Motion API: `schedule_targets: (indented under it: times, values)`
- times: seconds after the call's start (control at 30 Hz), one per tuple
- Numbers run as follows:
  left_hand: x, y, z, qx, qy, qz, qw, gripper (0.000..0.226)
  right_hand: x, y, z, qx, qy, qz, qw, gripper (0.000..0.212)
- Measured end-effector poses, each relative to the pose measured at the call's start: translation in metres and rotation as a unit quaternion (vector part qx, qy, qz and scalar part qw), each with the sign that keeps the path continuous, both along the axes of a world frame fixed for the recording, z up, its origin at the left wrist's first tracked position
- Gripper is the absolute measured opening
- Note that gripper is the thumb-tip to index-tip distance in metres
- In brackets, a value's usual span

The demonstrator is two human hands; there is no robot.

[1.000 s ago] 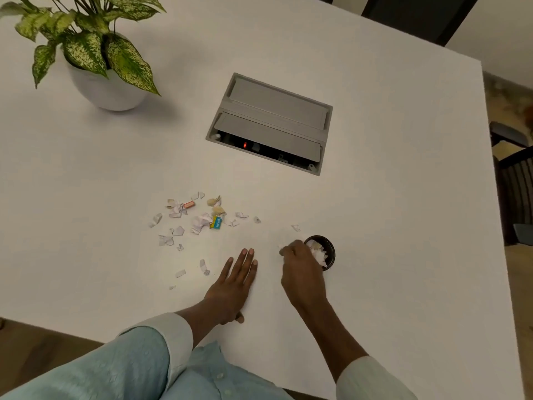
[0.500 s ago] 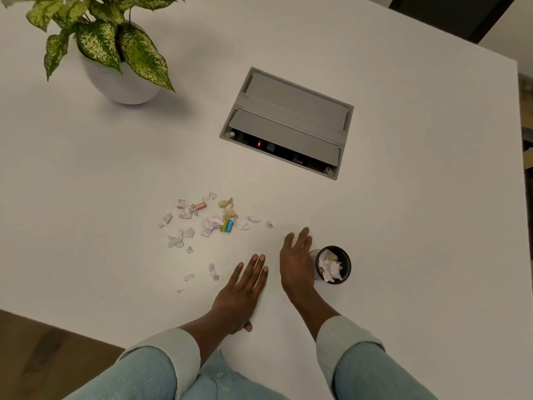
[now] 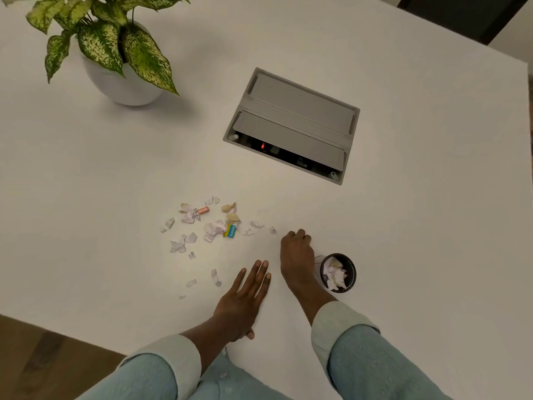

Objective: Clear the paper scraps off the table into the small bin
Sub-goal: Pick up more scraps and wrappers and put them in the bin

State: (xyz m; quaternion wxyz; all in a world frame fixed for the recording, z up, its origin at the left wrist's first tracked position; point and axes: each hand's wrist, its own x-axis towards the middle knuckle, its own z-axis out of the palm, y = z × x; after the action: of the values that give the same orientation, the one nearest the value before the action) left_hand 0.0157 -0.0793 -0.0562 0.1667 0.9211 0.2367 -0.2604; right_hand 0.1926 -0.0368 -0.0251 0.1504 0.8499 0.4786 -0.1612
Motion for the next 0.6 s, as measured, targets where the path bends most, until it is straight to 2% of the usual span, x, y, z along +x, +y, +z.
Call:
schedule_targets:
  times: [0.03, 0.13, 0.2, 0.3, 0.43, 0.53, 0.6]
  values:
    - [0.0, 0.0, 0.0, 0.002, 0.001, -0.001, 1.0, 0.142, -0.005, -0.001, 0.001, 0.007, -0.015, 0.022, 1.0, 0.028]
    - [0.002, 0.001, 0.001, -0.008, 0.011, -0.006, 1.0, 0.142, -0.018, -0.01, 0.013, -0.03, 0.044, 0.048, 0.997, 0.018]
    - [0.004, 0.001, 0.002, -0.017, 0.018, -0.005, 1.0, 0.14, -0.022, -0.018, 0.011, -0.021, 0.059, 0.074, 0.995, 0.021]
    - [0.004, 0.0, 0.002, -0.016, 0.022, -0.006, 1.0, 0.138, -0.028, -0.031, 0.023, 0.003, 0.082, 0.048, 0.995, 0.019]
    - [0.004, 0.0, 0.006, -0.01, 0.025, -0.006, 1.0, 0.141, -0.026, -0.055, 0.046, 0.115, 0.087, -0.009, 0.989, 0.014]
    - [0.002, 0.0, 0.008, 0.005, 0.016, -0.006, 1.0, 0.144, -0.013, -0.077, 0.064, 0.227, 0.051, -0.065, 0.97, 0.009]
    - [0.001, 0.0, 0.008, 0.011, 0.011, -0.011, 1.0, 0.144, 0.006, -0.092, 0.072, 0.269, 0.044, -0.129, 0.953, 0.009]
